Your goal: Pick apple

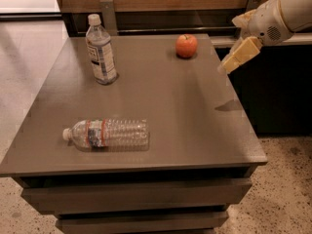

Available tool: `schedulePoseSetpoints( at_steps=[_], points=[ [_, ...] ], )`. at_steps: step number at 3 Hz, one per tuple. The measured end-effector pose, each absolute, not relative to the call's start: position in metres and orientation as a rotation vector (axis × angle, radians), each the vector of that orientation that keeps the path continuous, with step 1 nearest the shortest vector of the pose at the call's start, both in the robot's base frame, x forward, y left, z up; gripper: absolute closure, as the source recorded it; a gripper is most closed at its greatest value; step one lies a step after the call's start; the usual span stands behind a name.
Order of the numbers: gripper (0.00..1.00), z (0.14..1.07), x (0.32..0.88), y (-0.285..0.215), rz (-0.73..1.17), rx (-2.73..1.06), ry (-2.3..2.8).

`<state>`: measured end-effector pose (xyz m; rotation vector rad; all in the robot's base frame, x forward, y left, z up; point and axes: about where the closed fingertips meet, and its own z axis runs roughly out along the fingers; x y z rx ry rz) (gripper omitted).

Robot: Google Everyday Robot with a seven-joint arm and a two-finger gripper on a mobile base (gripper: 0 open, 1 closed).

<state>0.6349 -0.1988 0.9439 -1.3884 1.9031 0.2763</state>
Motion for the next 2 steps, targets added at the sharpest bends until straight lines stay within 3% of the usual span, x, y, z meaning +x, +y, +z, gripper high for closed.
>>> schedulePoseSetpoints(
  at_steps=[2],
  points=[
    [0.00, 0.921, 0.707, -0.173, 0.362, -1.408, 1.841]
  ],
)
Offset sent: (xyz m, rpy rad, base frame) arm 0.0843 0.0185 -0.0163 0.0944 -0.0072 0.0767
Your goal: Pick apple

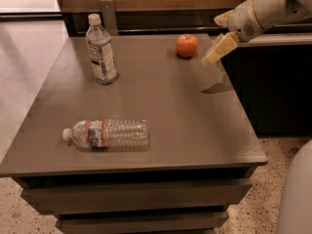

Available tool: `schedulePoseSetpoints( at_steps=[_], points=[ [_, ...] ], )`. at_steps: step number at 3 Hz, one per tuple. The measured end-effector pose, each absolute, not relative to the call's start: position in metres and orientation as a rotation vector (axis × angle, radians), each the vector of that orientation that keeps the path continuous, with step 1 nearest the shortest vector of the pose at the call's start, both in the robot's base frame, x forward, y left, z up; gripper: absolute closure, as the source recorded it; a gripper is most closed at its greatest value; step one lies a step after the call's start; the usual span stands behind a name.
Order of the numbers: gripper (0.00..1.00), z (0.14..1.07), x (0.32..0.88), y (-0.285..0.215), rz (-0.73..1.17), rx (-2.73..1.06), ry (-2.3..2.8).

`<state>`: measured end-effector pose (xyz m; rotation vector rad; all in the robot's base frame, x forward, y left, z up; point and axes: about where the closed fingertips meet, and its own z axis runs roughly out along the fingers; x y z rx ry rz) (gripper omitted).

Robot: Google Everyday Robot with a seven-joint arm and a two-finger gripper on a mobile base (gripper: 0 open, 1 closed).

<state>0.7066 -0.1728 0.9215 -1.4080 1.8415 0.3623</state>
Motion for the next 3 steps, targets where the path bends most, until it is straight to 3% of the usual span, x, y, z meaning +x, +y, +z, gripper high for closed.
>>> schedulePoseSetpoints(
  at_steps=[3],
  points=[
    [0.00, 0.899, 0.733, -0.157, 0.390, -1.376, 1.855]
  ],
)
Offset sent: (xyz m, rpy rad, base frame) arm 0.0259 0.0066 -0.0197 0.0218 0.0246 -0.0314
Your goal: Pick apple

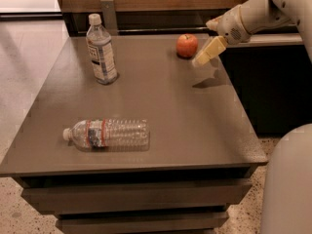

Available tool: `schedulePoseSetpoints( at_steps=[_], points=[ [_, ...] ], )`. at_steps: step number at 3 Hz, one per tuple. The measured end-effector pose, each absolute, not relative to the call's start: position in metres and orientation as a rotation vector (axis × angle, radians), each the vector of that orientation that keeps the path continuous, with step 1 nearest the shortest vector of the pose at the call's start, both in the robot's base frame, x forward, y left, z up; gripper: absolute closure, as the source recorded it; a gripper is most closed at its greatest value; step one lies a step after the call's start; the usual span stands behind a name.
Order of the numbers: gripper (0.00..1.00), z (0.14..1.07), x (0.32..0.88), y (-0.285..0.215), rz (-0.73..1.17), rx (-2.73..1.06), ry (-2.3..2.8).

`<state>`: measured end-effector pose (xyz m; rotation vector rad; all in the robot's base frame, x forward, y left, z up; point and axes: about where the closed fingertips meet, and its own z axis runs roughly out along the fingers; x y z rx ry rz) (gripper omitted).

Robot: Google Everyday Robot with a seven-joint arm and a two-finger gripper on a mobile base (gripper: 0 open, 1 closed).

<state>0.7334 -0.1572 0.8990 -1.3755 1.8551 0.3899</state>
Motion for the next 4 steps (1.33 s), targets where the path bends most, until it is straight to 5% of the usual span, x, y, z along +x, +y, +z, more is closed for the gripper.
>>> schedulePoseSetpoints(
  at_steps=[4],
  points=[
    [0.00, 0.874, 0.772, -0.130, 0.401, -1.333, 1.863]
  ],
)
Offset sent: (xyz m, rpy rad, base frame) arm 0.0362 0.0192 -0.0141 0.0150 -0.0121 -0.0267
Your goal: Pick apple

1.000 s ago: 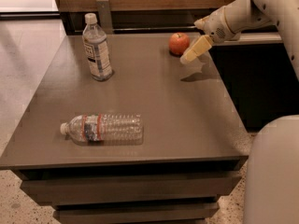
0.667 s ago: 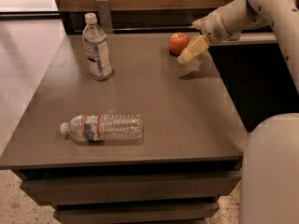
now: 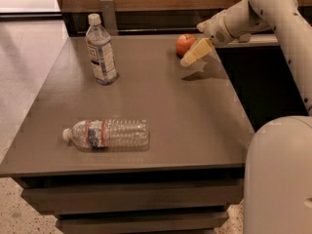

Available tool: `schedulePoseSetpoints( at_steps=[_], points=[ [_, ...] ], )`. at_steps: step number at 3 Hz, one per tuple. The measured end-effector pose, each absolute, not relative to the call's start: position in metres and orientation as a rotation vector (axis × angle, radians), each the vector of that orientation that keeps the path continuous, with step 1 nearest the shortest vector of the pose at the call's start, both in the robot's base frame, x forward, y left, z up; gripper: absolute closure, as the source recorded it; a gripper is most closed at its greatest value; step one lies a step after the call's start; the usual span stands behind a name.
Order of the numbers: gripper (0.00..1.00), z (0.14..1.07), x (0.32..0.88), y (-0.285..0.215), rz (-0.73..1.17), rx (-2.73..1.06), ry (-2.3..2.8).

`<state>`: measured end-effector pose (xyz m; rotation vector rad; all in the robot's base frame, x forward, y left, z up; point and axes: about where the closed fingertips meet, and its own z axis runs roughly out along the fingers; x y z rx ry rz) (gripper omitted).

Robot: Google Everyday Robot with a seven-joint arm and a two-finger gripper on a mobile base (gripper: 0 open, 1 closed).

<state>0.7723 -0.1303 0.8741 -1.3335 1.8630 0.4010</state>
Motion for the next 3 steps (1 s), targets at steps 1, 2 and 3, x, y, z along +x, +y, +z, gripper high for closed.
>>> schedulePoseSetpoints(
  at_steps=[1, 2, 3],
  points=[
    [0.00, 0.867, 0.778, -0.128, 0.406, -1.321, 1.872],
    [0.00, 0.867, 0.778, -0.128, 0.406, -1.320, 1.872],
    [0.00, 0.859, 0.788, -0.139, 0.400, -1.266, 1.897]
  ],
)
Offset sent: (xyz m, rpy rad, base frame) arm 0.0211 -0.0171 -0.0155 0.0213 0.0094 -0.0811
